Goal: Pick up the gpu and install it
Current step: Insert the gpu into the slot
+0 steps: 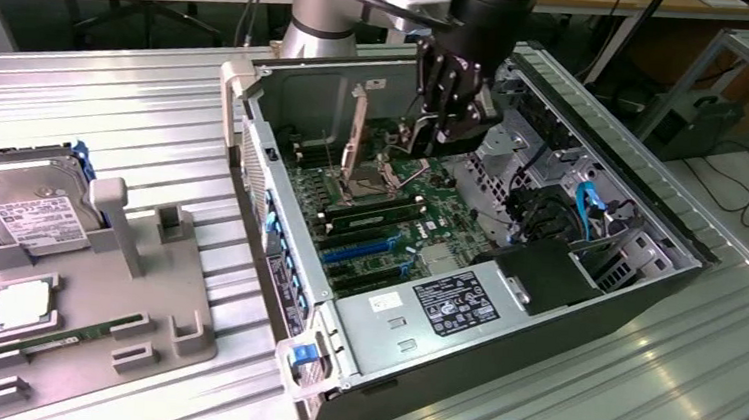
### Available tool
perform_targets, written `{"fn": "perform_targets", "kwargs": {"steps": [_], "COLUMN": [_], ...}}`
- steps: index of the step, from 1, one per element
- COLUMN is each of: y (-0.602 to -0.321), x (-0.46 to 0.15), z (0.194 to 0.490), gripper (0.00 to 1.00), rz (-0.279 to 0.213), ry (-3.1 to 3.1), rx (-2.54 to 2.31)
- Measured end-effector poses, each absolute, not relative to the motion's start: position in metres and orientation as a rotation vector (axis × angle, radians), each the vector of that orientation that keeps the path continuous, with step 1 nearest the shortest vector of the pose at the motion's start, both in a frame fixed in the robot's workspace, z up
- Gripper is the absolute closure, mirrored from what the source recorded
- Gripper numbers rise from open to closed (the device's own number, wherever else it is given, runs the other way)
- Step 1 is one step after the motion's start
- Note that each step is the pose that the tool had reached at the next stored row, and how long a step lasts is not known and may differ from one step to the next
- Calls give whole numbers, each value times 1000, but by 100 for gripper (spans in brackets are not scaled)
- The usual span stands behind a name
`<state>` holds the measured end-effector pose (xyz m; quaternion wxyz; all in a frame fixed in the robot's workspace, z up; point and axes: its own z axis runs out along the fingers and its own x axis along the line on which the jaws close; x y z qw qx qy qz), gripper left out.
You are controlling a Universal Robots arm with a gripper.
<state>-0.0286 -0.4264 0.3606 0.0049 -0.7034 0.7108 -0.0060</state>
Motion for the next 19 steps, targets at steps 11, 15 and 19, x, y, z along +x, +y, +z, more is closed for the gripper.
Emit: {"fn": "perform_targets", "kwargs": {"steps": [11, 15, 19], "y": [-429, -431, -439], "x": [-38, -42, -43], "z": [338, 332, 329], "gripper": [73, 73, 73], "rz": [-13, -11, 3], "ry": [2224, 2222, 2217], "rx": [-2200, -2199, -2193]}}
